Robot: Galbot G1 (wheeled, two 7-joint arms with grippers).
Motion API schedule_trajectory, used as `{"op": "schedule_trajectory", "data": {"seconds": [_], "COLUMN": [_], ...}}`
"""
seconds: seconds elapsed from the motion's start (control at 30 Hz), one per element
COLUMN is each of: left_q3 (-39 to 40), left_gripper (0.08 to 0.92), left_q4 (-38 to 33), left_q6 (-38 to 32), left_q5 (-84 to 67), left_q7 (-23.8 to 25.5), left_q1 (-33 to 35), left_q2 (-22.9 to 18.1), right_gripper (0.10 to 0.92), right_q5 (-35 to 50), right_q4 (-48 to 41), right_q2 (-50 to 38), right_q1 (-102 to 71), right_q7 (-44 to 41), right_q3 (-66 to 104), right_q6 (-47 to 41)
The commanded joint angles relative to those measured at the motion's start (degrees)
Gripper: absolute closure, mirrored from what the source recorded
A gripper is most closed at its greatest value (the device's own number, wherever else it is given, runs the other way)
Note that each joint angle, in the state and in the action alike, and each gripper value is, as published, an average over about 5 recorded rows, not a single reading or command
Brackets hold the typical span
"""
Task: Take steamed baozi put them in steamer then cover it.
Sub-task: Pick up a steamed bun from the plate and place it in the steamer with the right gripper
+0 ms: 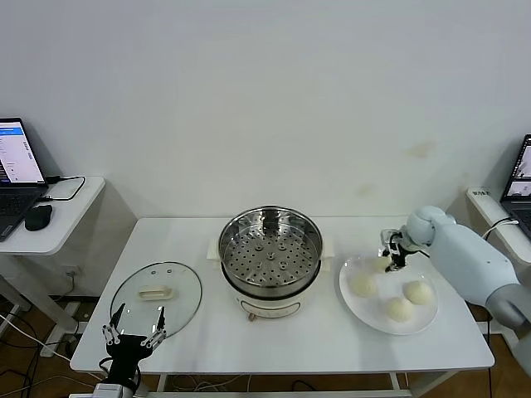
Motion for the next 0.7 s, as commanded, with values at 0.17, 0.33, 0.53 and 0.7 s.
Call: {"op": "schedule_trajectory", "data": {"seconds": [0.17,0.33,0.53,0.7], "left_q3": [0.38,0.81,0.82,0.47], "left_gripper": [0.177,0.177,0.177,0.177], "left_q4": [-0.56,-0.63,-0.59,-0.62], "left_q6": [0.12,0.14,0.11,0.08], "left_q5": [-0.25,-0.68,-1.48,-2.11], "left_q7": [0.10,0.13,0.16,0.17], "left_q1": [-0.22,-0.69,-1.32,-1.71], "left_q2": [1.14,2.01,2.93,3.39], "right_gripper": [0.518,0.516,0.516,0.516], "right_q5": [16.18,24.35,31.70,33.71], "right_q4": [15.66,19.14,19.50,19.37], "right_q2": [-8.64,-6.31,0.81,8.02], "right_q1": [19.50,32.91,42.35,42.52], "right_q7": [-0.76,-0.64,0.29,1.72], "right_q3": [-15.26,-25.33,-33.40,-36.41], "right_q6": [-1.84,-1.71,1.44,6.37]}}
